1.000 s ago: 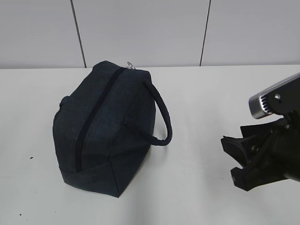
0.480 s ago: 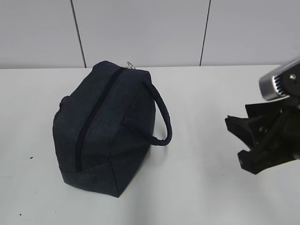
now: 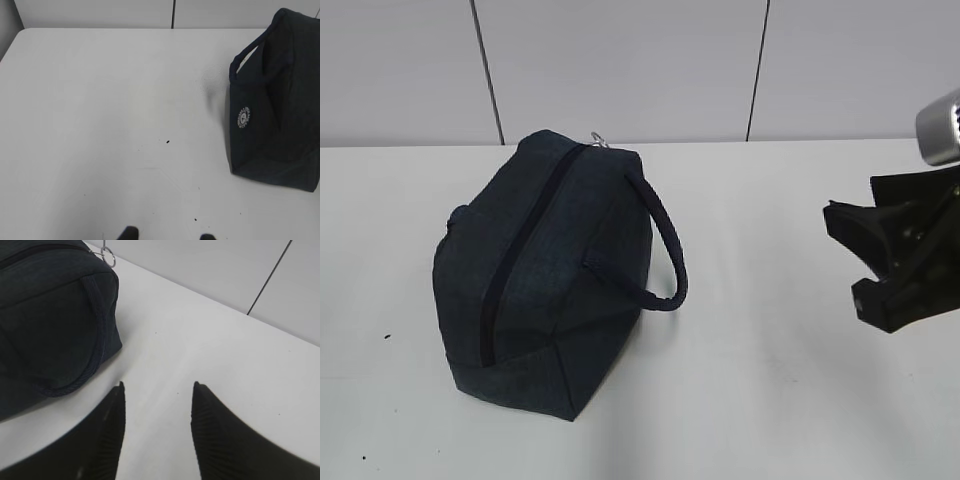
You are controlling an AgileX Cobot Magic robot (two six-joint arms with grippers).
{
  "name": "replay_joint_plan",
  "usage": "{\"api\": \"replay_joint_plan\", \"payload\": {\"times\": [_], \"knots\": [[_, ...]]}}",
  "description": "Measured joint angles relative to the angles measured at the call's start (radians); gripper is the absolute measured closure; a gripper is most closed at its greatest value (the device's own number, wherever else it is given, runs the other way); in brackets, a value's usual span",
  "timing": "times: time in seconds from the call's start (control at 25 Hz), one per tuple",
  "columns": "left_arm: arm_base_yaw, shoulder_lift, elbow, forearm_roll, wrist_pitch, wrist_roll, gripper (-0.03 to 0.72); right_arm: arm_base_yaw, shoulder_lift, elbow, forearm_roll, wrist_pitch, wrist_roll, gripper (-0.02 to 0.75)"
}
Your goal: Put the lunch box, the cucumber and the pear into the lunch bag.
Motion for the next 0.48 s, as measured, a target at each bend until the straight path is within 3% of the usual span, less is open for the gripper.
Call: {"api": "replay_joint_plan", "payload": {"times": [0.12,0.24,0.28,0.48], "knots": [[0.0,0.0,0.0,0.0,0.0,0.0,0.45,0.0,0.0,0.003,-0.063,0.002,0.097,0.388],[0.0,0.0,0.0,0.0,0.0,0.0,0.45,0.0,0.0,0.015,-0.274,0.104,0.351,0.388],[0.0,0.0,0.0,0.0,0.0,0.0,0.45,0.0,0.0,0.018,-0.423,0.172,0.493,0.388],[0.0,0.0,0.0,0.0,0.0,0.0,0.45,0.0,0.026,-0.018,-1.391,0.51,1.342,0.439]]}}
